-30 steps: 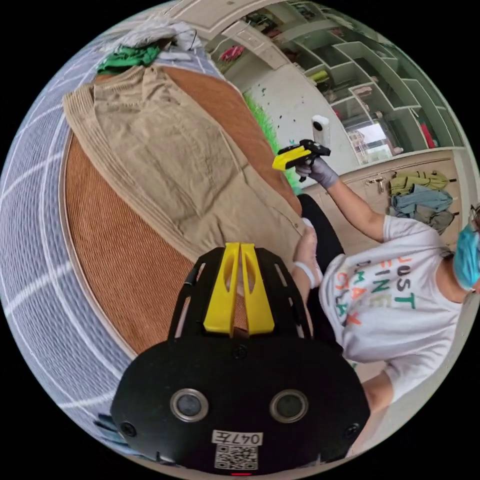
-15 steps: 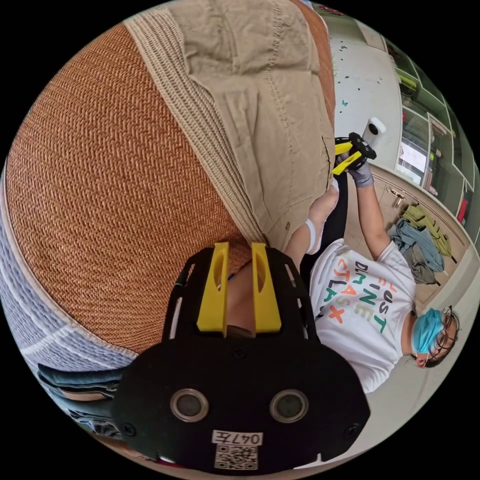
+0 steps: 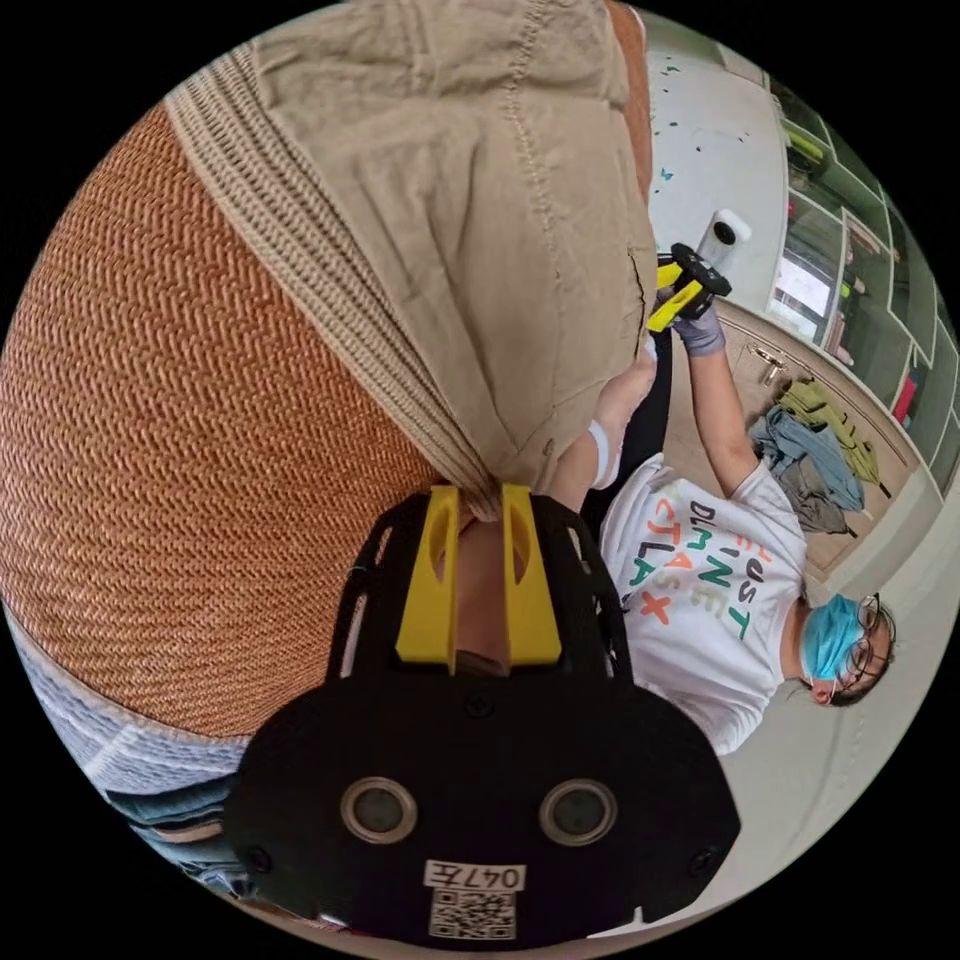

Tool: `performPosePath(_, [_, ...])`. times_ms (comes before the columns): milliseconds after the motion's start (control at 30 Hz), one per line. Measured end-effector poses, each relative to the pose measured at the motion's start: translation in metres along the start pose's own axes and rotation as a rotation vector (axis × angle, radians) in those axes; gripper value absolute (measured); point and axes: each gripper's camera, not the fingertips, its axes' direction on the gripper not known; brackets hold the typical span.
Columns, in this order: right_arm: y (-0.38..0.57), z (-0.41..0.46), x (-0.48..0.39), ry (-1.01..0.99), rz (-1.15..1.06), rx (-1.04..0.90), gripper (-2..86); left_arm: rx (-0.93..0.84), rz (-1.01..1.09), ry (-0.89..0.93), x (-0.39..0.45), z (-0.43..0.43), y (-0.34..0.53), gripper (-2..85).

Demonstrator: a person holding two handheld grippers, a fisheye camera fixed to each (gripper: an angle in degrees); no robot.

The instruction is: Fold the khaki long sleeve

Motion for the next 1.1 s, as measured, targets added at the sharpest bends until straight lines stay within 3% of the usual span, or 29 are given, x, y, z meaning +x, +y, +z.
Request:
performPosePath(267, [0.007, -0.043, -0.005, -0.145, -0.041, 0.14, -0.2, 0.179, 0.231, 0.203, -0.007, -0.022, 0.045, -0.3])
performPosePath(467, [-0.041, -0.092, 0.027, -0.261, 0.064, 0.382, -0.1, 0.585, 0.378, 0.454, -0.026, -0.089, 0.077, -0.4])
performPosePath(567, [-0.069, -0.116, 0.064, -0.28, 0.169, 0.504, 0.0, 0.806, 0.327, 0.554, -0.053, -0.133, 0.085, -0.2])
performPosePath(633, [-0.084, -0.125, 0.094, -0.281, 0.259, 0.565, 0.3, 0.951, 0.18, 0.56, -0.084, -0.161, 0.085, 0.4])
performPosePath(733, [-0.098, -0.128, 0.142, -0.271, 0.404, 0.65, 4.5, 1.075, -0.043, 0.55, -0.126, -0.172, 0.083, 2.7])
performPosePath(800, [-0.099, -0.127, 0.169, -0.314, 0.467, 0.686, 11.9, 1.121, -0.106, 0.572, -0.145, -0.167, 0.086, 5.9])
performPosePath(867, [-0.09, -0.138, 0.168, -0.301, 0.421, 0.735, 13.4, 1.167, -0.095, 0.601, -0.155, -0.164, 0.098, 9.7])
performPosePath(967, [-0.07, -0.164, 0.144, -0.094, 0.29, 0.726, 12.8, 1.174, -0.055, 0.402, -0.142, -0.165, 0.137, 13.2])
performPosePath(1033, [-0.063, -0.167, 0.124, 0.097, 0.226, 0.641, 12.6, 1.05, -0.076, 0.082, -0.113, -0.156, 0.158, 13.4])
performPosePath(1100, [-0.06, -0.147, 0.11, 0.272, 0.185, 0.482, 12.6, 0.953, -0.068, -0.045, -0.098, -0.141, 0.159, 13.5])
